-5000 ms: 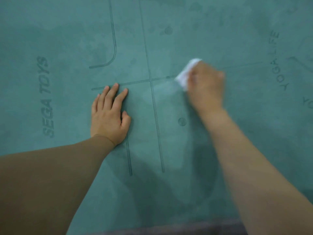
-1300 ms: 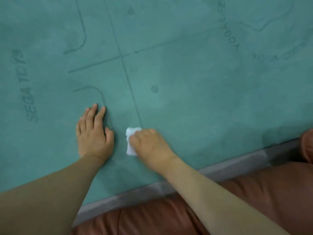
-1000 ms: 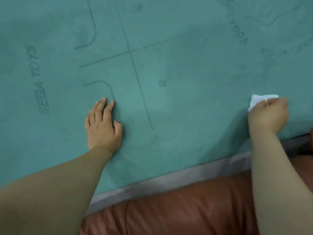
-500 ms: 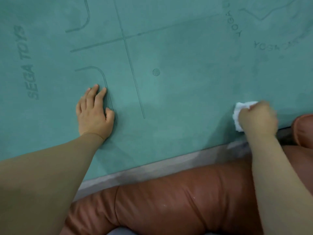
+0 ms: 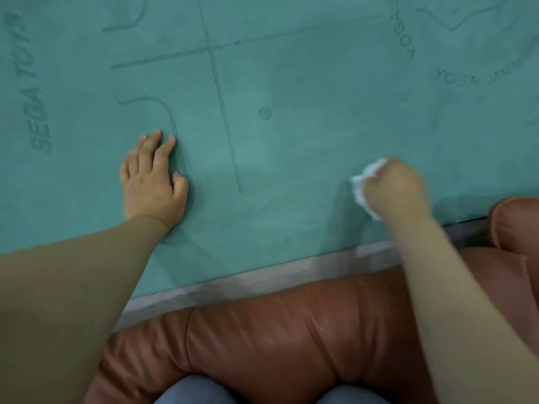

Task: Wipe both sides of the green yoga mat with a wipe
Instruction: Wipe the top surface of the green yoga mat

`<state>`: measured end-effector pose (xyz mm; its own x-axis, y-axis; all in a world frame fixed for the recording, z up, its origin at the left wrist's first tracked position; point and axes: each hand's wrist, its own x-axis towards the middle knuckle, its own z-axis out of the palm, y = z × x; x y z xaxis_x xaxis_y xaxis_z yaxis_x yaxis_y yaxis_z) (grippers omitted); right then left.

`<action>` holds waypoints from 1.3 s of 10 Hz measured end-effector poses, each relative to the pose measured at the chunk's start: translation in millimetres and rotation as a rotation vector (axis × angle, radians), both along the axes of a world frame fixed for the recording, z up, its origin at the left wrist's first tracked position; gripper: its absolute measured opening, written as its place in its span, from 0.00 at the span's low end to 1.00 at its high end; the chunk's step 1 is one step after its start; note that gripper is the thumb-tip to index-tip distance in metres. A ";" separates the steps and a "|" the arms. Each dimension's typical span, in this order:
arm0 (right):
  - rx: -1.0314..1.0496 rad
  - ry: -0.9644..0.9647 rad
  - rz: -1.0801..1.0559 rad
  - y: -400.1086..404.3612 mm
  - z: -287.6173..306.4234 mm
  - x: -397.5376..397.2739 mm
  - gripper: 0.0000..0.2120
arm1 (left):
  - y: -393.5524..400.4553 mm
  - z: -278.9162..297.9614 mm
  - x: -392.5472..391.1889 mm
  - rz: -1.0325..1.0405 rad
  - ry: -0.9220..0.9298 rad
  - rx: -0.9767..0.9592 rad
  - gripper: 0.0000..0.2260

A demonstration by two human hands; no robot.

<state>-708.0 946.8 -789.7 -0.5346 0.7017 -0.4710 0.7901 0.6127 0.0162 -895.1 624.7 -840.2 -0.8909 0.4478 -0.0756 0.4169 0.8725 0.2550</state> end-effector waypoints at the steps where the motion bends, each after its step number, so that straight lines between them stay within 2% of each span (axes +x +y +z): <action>1: 0.136 -0.145 -0.323 26.7 9.0 46.5 0.17 | 0.1 0.0 0.1 0.000 -0.004 0.005 0.29; 2: 0.066 0.010 -0.265 -38.1 -5.4 7.4 0.16 | -0.3 -0.2 -0.2 -0.010 0.001 0.009 0.29; 3: -0.297 0.184 0.167 -162.7 5.0 -42.8 0.08 | -1.1 -0.6 -1.2 -0.010 0.008 0.005 0.29; 4: -0.355 0.205 0.328 -165.5 1.9 -44.1 0.10 | -0.9 -1.6 -0.5 -0.011 0.011 0.007 0.29; 5: -0.114 -0.060 0.228 -65.6 4.0 0.5 0.18 | -1.6 -1.7 -0.6 -0.009 0.007 0.006 0.29; 6: 0.070 -0.088 -0.049 -8.9 11.5 43.1 0.14 | -1.5 -0.5 -1.3 -0.007 0.007 0.006 0.29; 7: 0.087 -0.123 -0.122 -54.0 -27.6 31.3 0.14 | -1.4 -0.8 -0.2 -0.010 0.008 0.008 0.29; 8: -0.120 0.002 0.220 -126.3 -177.6 21.6 0.15 | -1.0 -2.9 -1.2 -0.014 0.021 0.009 0.29; 9: -0.280 0.060 0.294 -144.5 -69.9 -14.2 0.13 | -2.3 -4.4 -1.5 -0.016 0.036 0.011 0.29; 10: -0.342 -0.020 0.293 -113.7 13.7 -7.8 0.19 | -2.2 -4.3 -2.1 -0.022 0.041 0.015 0.28; 11: -0.162 -0.186 0.193 -31.5 25.4 33.9 0.20 | -0.8 -4.6 -1.2 -0.021 0.040 0.009 0.28; 12: -0.159 -0.291 -0.076 -5.1 51.0 38.7 0.15 | -2.1 -4.6 -1.7 -0.018 0.040 0.009 0.29; 13: -0.131 -0.240 0.063 -38.2 -48.7 42.6 0.12 | -1.0 -3.9 -1.0 -0.024 0.040 0.008 0.28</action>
